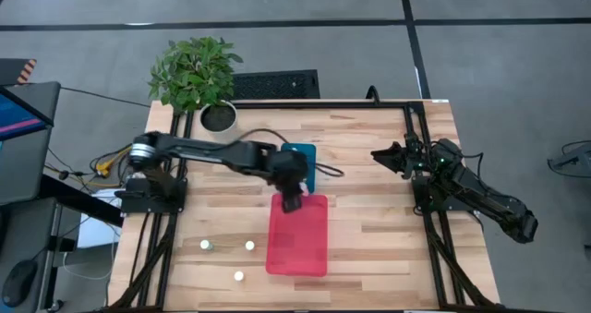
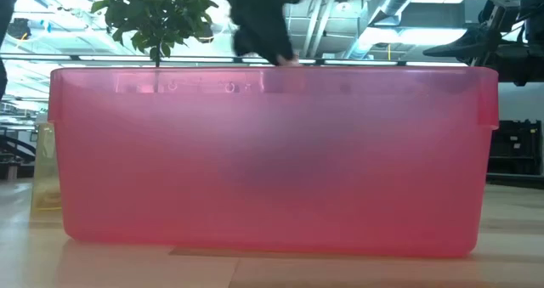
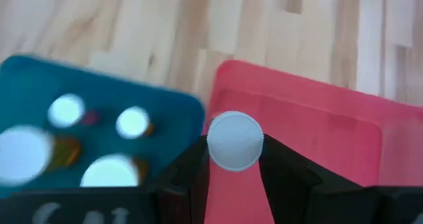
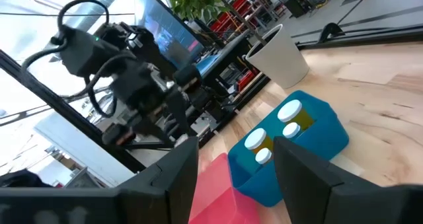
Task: Pick and place medicine bottles into bin by pill shape (circle, oval)
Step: Put the pink tablet bottle into the red bin, then put the yellow tablet bottle into the red bin
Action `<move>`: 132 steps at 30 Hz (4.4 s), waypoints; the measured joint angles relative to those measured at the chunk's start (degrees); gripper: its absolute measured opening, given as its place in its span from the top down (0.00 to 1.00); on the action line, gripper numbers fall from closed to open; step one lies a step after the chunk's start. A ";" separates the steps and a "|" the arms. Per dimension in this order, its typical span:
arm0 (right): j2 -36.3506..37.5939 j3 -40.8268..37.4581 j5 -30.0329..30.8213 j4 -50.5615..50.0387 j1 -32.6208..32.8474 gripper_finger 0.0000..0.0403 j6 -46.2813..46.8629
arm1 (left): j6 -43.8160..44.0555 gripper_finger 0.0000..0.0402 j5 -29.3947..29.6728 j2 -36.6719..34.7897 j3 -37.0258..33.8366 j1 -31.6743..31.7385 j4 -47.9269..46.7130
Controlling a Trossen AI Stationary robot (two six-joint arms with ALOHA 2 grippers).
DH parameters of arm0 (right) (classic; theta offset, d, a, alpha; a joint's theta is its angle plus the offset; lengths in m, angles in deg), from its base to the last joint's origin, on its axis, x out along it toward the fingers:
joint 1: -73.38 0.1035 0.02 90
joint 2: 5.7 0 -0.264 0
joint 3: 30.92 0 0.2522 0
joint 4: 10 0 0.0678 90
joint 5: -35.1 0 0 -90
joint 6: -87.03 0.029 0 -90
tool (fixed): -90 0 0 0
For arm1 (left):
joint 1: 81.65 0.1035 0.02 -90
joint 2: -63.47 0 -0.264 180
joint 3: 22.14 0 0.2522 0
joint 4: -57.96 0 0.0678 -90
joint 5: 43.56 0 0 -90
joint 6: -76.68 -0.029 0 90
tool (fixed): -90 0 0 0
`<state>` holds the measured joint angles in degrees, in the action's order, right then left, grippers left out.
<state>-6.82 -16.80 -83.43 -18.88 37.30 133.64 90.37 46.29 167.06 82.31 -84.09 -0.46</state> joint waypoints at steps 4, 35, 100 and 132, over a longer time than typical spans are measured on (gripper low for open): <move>0.00 -0.02 -0.06 -0.02 0.00 0.49 0.02 | -4.86 0.74 -1.64 6.08 4.60 -0.37 0.47; 0.00 0.00 0.07 -0.10 0.00 0.49 -0.10 | -10.95 0.74 0.14 16.46 5.69 -3.87 4.43; 0.01 0.01 -0.03 -0.61 0.07 0.49 1.40 | 17.53 0.21 4.59 -4.98 -17.99 -28.68 -8.02; 0.00 0.01 0.10 -0.65 0.07 0.49 1.42 | 15.91 0.69 4.47 -5.00 -24.47 -28.59 1.18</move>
<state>-6.82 -16.79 -83.33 -19.53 37.37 135.06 106.28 50.76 162.06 57.84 -112.68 0.72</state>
